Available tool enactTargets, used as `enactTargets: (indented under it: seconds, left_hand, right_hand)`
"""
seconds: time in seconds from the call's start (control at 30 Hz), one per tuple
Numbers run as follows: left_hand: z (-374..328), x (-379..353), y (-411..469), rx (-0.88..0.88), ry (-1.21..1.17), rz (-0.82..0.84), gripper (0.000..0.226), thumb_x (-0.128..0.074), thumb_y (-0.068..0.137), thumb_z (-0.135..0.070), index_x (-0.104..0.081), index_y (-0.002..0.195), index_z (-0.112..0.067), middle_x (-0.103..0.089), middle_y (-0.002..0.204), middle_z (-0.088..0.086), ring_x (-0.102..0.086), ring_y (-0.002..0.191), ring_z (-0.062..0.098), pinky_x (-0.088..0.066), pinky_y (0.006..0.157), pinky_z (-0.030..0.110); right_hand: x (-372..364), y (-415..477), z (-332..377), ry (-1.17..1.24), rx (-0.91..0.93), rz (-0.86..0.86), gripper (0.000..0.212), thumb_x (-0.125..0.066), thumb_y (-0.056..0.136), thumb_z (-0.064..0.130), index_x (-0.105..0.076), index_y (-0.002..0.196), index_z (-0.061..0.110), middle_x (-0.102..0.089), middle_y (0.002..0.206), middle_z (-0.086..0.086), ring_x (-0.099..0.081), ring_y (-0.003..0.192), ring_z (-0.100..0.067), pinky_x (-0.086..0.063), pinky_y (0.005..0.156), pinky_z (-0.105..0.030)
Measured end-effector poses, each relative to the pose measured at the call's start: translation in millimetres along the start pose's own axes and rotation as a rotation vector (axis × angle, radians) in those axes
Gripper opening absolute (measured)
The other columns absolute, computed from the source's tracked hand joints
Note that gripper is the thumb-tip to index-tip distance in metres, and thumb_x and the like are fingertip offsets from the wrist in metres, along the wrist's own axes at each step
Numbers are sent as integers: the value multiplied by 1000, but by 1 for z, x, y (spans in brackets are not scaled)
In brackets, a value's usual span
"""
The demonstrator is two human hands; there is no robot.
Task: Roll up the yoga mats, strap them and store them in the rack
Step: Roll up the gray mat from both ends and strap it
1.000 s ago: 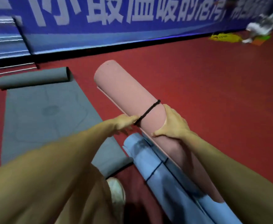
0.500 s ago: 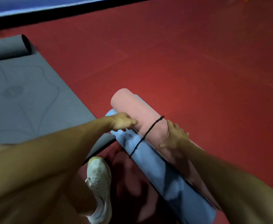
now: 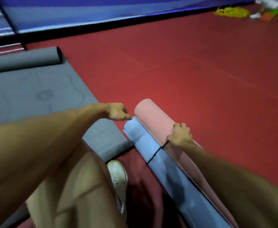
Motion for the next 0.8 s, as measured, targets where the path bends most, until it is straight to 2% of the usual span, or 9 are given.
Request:
enactTargets:
  seconds: [0.1,0.2,0.3,0.4,0.53,0.67,0.73,0.8]
  left_hand:
    - [26,28,-30,9,17,-107,37,-53,95,-33,-66,113,-3,-66,116,11,-59,107,24,-46,94,30]
    - [62,51,-72,43,57,-202,35,-53,95,-33,-67,114,-8,-66,118,9,-59,111,25,-45,94,29]
    - [101,69,-122,104,54,-273,34,-52,96,-32,-65,118,-10,-64,122,5,-57,113,23,-43,93,27]
    - [150,77,-172,181,-3,-363,35,-51,96,-33,-64,120,-11,-63,124,4,-56,113,23,-44,95,29]
    - [222,57,-218,302,-91,-399,33,-53,95,-34,-66,117,-13,-64,121,5,-58,111,23,-44,93,29]
    - [282,15,-239,400,-162,-474,24,-55,92,-25,-70,107,-15,-69,108,5,-62,103,23,-47,85,27]
    - [299,-13,-232,394,-218,-511,22,-54,89,-18,-71,103,-17,-73,98,3,-64,92,19,-47,80,23]
    - [305,-51,-212,357,-268,-426,23,-55,87,-15,-69,105,-19,-74,93,1,-64,87,15,-45,79,21]
  right_hand:
    - [22,-5,66,79,203,19,44,-61,85,19,-54,128,12,-39,140,-8,-41,127,-28,-36,105,-32]
    - [49,-19,146,67,396,-10,37,-64,87,20,-63,122,9,-56,133,-10,-51,123,-24,-37,101,-27]
    - [66,-39,223,16,519,0,35,-66,86,27,-67,117,10,-63,125,-11,-56,119,-26,-42,99,-29]
    - [66,-61,287,-43,541,41,39,-61,90,40,-69,112,10,-65,122,-14,-58,116,-30,-47,96,-34]
    - [31,-89,350,-177,615,109,46,-57,88,47,-67,113,9,-64,121,-16,-60,111,-32,-50,92,-36]
    - [-38,-111,391,-329,737,202,29,-53,89,40,-62,87,12,-65,108,-18,-60,99,-34,-46,77,-31]
    - [-79,-115,400,-362,775,244,25,-49,92,36,-60,87,15,-59,100,-17,-59,96,-35,-47,78,-34]
    - [-122,-115,396,-413,772,311,25,-45,95,35,-59,91,14,-50,94,-12,-61,97,-37,-51,85,-40]
Point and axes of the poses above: each hand's wrist, its own y-axis towards the middle knuckle, its own x-axis out of the back of the hand, z = x × y, the point moved 4 cm from there along y, towards the middle knuckle
